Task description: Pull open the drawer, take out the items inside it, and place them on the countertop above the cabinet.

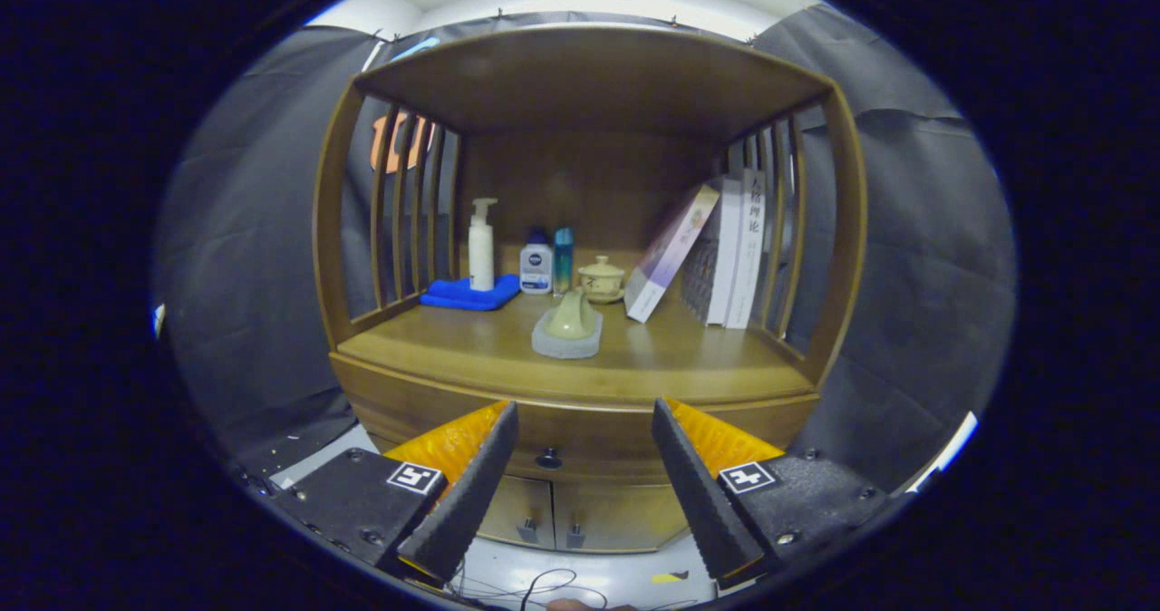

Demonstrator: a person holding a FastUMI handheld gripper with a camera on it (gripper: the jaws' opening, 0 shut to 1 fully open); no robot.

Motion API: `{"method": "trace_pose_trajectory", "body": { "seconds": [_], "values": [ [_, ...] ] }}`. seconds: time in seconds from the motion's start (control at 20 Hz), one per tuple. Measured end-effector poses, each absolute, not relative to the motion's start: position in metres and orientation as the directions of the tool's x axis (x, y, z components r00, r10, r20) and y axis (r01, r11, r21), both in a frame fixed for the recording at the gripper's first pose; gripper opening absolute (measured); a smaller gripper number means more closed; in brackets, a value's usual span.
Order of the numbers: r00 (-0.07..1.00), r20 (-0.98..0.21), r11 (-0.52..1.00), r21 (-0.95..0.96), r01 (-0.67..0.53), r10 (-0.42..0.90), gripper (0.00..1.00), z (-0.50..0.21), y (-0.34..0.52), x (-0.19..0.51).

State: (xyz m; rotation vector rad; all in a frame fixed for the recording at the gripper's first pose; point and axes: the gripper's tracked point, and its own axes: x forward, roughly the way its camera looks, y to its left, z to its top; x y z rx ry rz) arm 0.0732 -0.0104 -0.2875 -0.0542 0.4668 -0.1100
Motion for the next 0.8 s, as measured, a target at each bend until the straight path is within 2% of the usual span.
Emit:
{"method": "trace_pose_trajectory", "body": {
  "seconds": [0.3,0.45,0.8],
  "values": [
    [0.944,-0.320,0.991,-0.131,0.040,-0.080,0.96,-0.178,-0.017,0.030],
    [0.968,-0.249,0.996,-0.093,0.018,-0.040,0.96,-0.120,-0.010,0.008],
    [0.991,-0.120,0.994,-0.082,-0.067,0.057,0.96,-0.040,0.006,-0.031]
  ]
}}
